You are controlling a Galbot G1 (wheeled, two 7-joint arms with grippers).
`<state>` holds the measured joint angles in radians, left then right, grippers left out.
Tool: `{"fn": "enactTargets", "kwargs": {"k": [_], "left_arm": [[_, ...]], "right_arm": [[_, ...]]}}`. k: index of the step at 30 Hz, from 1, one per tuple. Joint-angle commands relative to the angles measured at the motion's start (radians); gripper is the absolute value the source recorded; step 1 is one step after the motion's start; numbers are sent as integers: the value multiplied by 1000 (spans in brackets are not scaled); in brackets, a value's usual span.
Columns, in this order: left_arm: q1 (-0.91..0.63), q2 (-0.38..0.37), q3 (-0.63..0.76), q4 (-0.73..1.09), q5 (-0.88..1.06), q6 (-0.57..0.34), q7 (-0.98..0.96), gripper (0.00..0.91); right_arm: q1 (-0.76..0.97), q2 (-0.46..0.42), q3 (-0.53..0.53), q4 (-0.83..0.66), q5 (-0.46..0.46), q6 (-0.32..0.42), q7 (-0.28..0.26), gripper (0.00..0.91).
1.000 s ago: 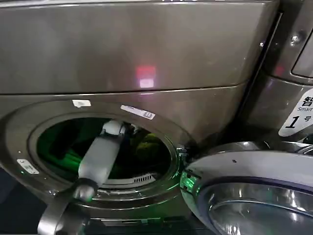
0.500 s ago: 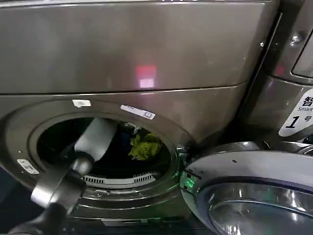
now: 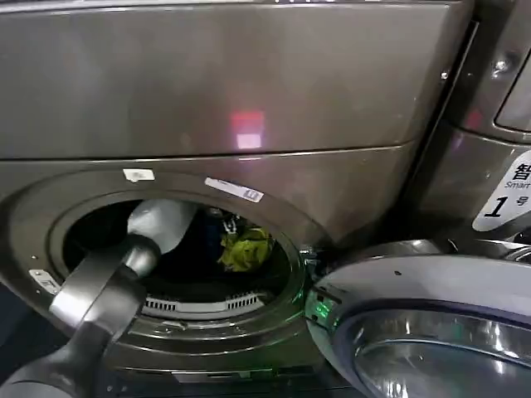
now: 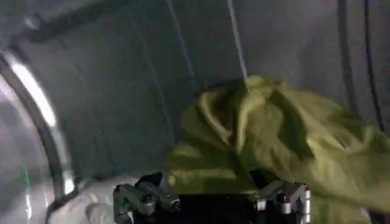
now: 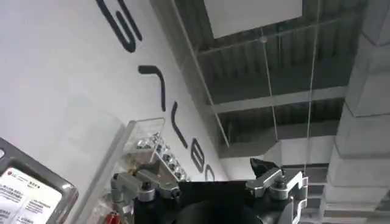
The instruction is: Grasp the clothes from the dryer.
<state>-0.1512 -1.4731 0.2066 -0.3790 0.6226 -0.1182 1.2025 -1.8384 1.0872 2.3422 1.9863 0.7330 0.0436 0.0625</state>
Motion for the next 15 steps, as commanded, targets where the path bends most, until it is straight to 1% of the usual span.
{"fn": "enactTargets", "kwargs": {"k": [1, 8, 15], "left_arm": [[-26, -1, 31, 25, 56, -17, 42, 907], [-30, 24, 80, 0, 22, -58, 81, 907], [-6, 35, 124, 12, 16, -57, 82, 907]], "right_arm": [[1, 3, -3, 0, -1, 0, 0, 907], [7, 4, -11, 0, -4, -1, 0, 907], [7, 3, -14, 0, -5, 0, -2, 907]]}}
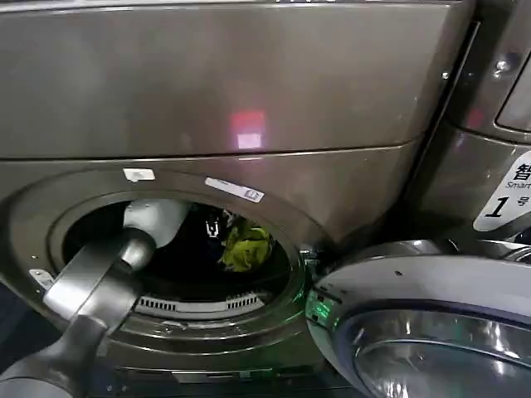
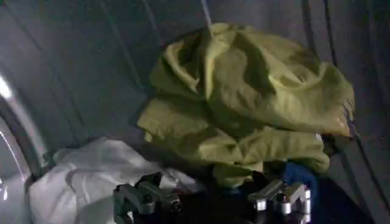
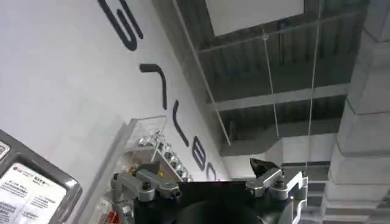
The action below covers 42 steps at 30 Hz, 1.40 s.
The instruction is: Grasp the clothes from the dryer.
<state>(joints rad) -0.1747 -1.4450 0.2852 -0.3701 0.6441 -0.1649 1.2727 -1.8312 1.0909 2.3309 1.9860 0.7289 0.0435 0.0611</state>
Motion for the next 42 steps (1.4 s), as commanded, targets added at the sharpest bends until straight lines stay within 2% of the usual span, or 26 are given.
{"fn": "enactTargets", "kwargs": {"k": [1, 12, 13, 14, 15, 17, 18, 31, 38, 42], "left_arm": [[23, 7, 48, 5, -12, -7, 10, 907], [49, 3, 23, 54, -48, 28, -16, 907], [50, 3, 23, 54, -48, 30, -17, 444], [50, 3, 21, 54, -51, 30, -17, 216], [50, 3, 21, 52, -53, 30, -18, 137], [47, 3, 21, 50, -52, 26, -18, 80], [45, 3, 22, 51, -52, 26, -17, 0], [52, 3, 14, 26, -112, 43, -54, 0], [125, 48, -55, -105, -257, 127, -195, 0], [157, 54, -139, -168, -357, 162, -348, 0]], "right_arm": [[0, -1, -3, 0, -1, 0, 0, 907], [2, 1, -9, 2, -13, 4, -2, 907], [3, 4, -10, 1, -16, 4, -2, 907], [3, 4, -11, 1, -16, 5, -3, 907], [4, 5, -10, 0, -17, 5, -3, 907], [5, 6, -11, 0, -18, 6, -3, 907], [5, 7, -11, 0, -19, 6, -3, 907], [11, 9, -15, -7, -23, 9, -5, 907], [18, 11, -24, -6, -28, 10, -5, 907], [18, 9, -27, -4, -32, 10, -5, 907]]}}
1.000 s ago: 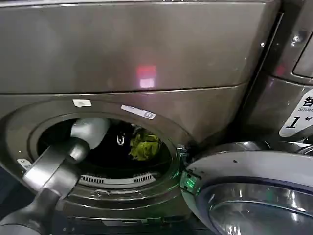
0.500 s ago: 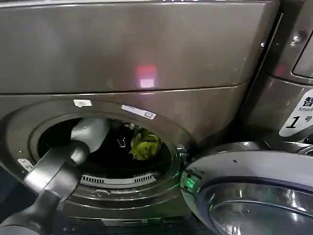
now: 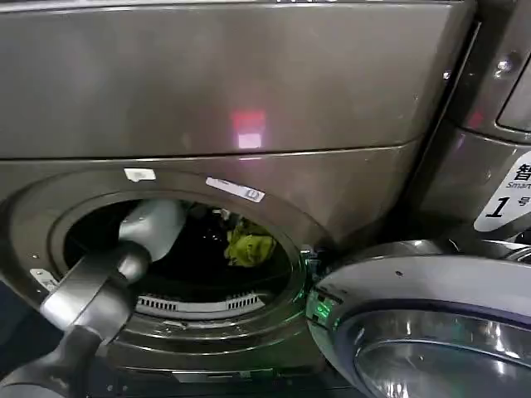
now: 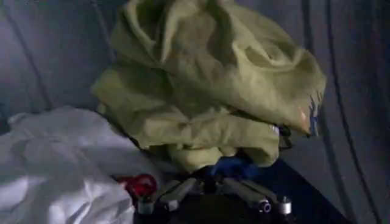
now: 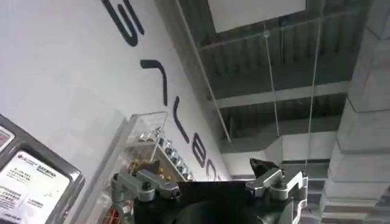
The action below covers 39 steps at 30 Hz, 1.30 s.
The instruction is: Grasp the clothes from the dryer.
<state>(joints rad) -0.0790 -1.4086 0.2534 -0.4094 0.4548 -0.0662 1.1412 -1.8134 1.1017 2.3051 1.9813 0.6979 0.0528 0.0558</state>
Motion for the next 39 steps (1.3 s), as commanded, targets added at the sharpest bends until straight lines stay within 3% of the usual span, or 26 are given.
{"fn": "enactTargets", "kwargs": {"k": [1, 14, 21, 31, 39], "left_arm": [[72, 21, -116, -151, -208, 74, -254, 0], [274, 64, -206, -474, -435, 72, -813, 0], [358, 26, -271, -585, -484, 32, -1080, 0], [428, -67, -390, -671, -575, -48, -1353, 0], [503, -72, -428, -796, -518, -136, -1436, 0]], "right_arm": [[-1, -2, 0, 0, -1, 1, 0, 907], [19, -3, -19, -5, -11, 3, 0, 907], [22, -4, -22, -8, -11, 4, -1, 907], [12, -10, -10, -16, -10, 8, -2, 907], [4, -14, -6, -14, -12, 5, 4, 907]]}}
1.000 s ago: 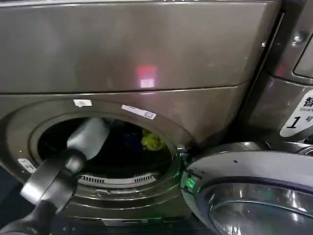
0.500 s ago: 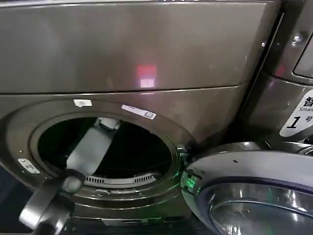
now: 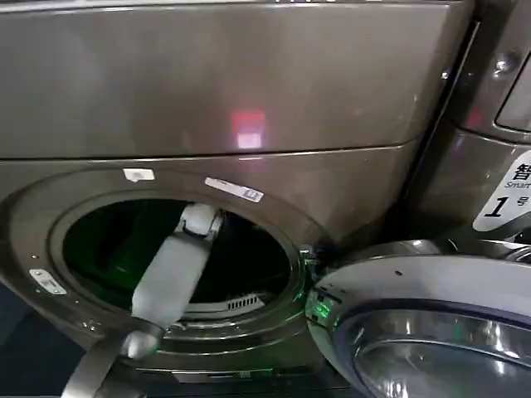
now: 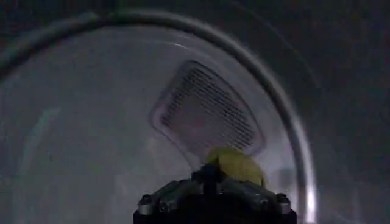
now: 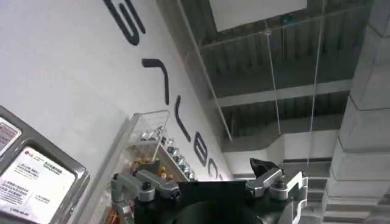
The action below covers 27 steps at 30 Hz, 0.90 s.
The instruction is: Grasp the clothes from the dryer.
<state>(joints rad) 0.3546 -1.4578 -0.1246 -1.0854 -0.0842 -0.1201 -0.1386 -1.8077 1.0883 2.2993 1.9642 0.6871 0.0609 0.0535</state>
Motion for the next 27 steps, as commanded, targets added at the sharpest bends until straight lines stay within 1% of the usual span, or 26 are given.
{"fn": "enactTargets", "kwargs": {"k": [1, 3, 4, 6, 13, 14, 16, 27], "left_arm": [[76, -25, -53, -132, 25, -79, -158, 0], [92, -27, -49, -153, 25, -67, -157, 0], [99, -29, -49, -153, 29, -67, -156, 0], [116, -35, -53, -155, 32, -60, -157, 0], [192, -42, -71, -180, 47, -46, -154, 0], [194, -42, -73, -182, 48, -46, -154, 0], [197, -39, -76, -185, 48, -45, -154, 0], [204, -43, -77, -184, 60, -43, -143, 0]], "right_arm": [[-2, -2, 0, 4, -18, -8, 15, 907], [-3, -4, 0, 4, -37, -20, 25, 907], [-7, -5, 1, 0, -64, -22, 33, 907], [-11, -2, 3, 0, -71, -18, 32, 907], [-10, 2, 8, 6, -67, -17, 26, 907], [-10, 1, 8, 7, -66, -22, 28, 907], [-13, -1, 8, 5, -60, -2, 28, 907], [-8, -5, 7, 1, -58, 0, 20, 907]]}}
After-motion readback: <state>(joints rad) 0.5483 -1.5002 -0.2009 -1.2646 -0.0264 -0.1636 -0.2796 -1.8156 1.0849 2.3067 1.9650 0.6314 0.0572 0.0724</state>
